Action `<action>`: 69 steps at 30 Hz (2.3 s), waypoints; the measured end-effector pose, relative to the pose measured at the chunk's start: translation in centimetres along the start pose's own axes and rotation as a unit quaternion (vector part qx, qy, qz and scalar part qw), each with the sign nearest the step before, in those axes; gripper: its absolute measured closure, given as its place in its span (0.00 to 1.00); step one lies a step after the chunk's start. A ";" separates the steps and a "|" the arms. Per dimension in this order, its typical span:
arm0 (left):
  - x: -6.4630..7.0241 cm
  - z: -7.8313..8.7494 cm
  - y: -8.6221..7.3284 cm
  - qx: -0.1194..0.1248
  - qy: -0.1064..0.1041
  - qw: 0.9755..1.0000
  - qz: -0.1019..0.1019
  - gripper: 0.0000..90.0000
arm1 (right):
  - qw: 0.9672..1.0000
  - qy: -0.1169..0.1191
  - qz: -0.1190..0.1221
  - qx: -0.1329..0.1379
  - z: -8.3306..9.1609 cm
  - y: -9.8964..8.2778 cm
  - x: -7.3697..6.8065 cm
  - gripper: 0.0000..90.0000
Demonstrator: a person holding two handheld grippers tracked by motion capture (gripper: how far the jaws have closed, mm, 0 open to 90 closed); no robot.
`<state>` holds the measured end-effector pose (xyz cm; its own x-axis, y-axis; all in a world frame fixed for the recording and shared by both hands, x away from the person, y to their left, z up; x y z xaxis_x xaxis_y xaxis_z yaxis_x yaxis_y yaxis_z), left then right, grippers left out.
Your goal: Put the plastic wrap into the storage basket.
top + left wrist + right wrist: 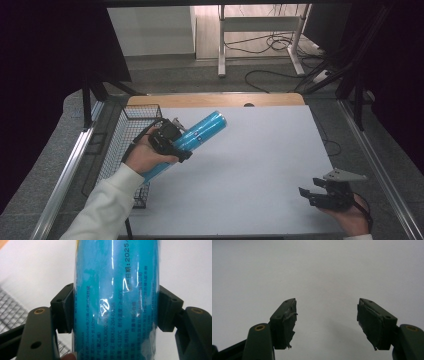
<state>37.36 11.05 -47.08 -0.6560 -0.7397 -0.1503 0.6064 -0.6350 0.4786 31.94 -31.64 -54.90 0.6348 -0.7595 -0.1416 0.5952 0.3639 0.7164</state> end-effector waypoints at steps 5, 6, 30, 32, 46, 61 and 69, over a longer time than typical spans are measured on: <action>-2.5 1.0 -0.7 -0.002 0.020 0.999 0.031 0.34 | 1.000 0.000 0.001 0.001 -0.1 0.1 0.0 0.36; -2.5 1.0 -0.7 -0.002 0.020 0.999 0.031 0.34 | 1.000 0.000 0.001 0.001 -0.1 0.1 0.0 0.36; -10.1 2.5 -5.8 -0.021 0.076 0.986 0.148 0.35 | 1.000 0.005 0.004 0.003 -0.6 0.7 -0.1 0.36; -10.6 2.6 -6.3 -0.023 0.076 0.984 0.158 0.35 | 1.000 0.004 0.003 0.003 -0.6 0.7 0.0 0.36; -12.8 1.8 -7.9 -0.034 0.087 0.973 0.212 0.35 | 1.000 0.003 0.003 0.001 -0.6 0.7 0.0 0.36; -13.3 -2.0 -10.0 -0.084 0.099 0.955 0.265 0.34 | 1.000 0.004 0.005 -0.001 -0.8 0.7 0.0 0.36; -13.2 -4.2 -11.6 -0.113 0.104 0.946 0.286 0.34 | 1.000 0.004 0.007 -0.004 -1.1 0.6 0.0 0.36</action>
<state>40.83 27.24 -54.26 -0.1032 -0.9895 -0.1011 0.9311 -0.1319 0.3401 32.85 -30.87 -55.18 0.6479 -0.7493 -0.1372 0.5897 0.3794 0.7130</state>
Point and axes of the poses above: each handheld gripper's, and its own axes: z roughly backward along the jaws, y roughly out of its top, x roughly to its right, the point moved 9 cm from there along -z, roughly forward along the jaws, and after that the axes turned 9 degrees about y, right-handed, at the moved point
